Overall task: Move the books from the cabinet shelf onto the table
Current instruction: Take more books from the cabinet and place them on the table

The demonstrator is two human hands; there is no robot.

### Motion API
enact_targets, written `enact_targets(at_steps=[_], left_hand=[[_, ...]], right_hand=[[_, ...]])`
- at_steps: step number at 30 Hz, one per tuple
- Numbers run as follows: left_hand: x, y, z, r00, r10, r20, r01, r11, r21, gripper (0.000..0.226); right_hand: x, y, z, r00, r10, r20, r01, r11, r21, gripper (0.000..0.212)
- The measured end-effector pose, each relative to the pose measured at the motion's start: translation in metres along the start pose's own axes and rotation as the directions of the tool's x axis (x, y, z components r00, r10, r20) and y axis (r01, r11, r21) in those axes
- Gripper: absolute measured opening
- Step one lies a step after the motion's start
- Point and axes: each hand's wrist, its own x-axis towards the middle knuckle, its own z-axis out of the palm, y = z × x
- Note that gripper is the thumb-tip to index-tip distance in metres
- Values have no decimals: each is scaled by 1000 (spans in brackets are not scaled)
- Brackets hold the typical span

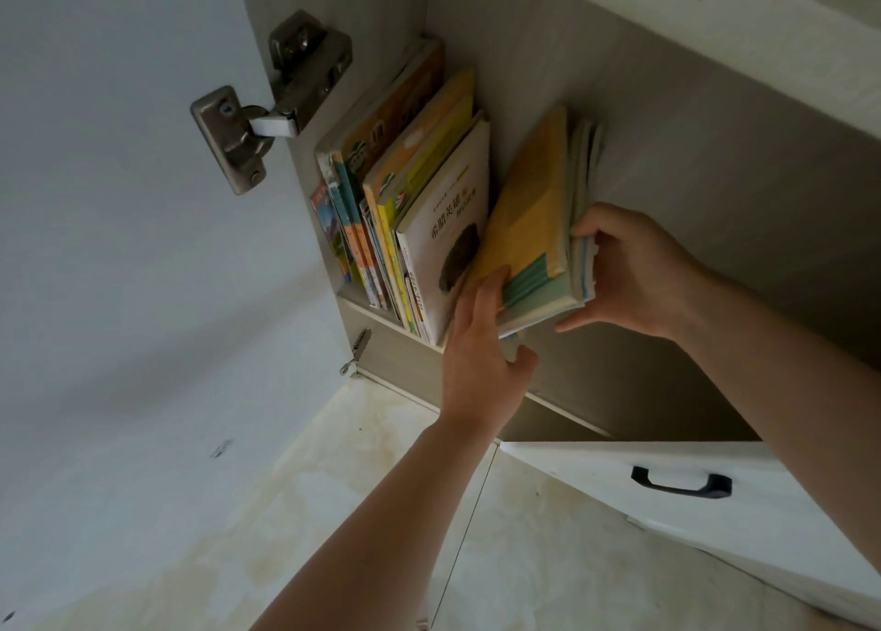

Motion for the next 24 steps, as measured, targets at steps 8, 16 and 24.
enact_targets(at_steps=[8,16,24], left_hand=[[22,-10,15,997,-21,69,15,996,84,88],[8,-25,17,979,146,-141,-132,985,108,76],[-43,-49,-19,971,103,-214,-96,994,42,68]], right_hand=[[12,-12,23,963,-39,-265,-39,959,-282,30],[-11,-4,33,933,-105,-345,-19,941,-339,19],[-47,29,77,954,-147,-262,17,897,-442,52]])
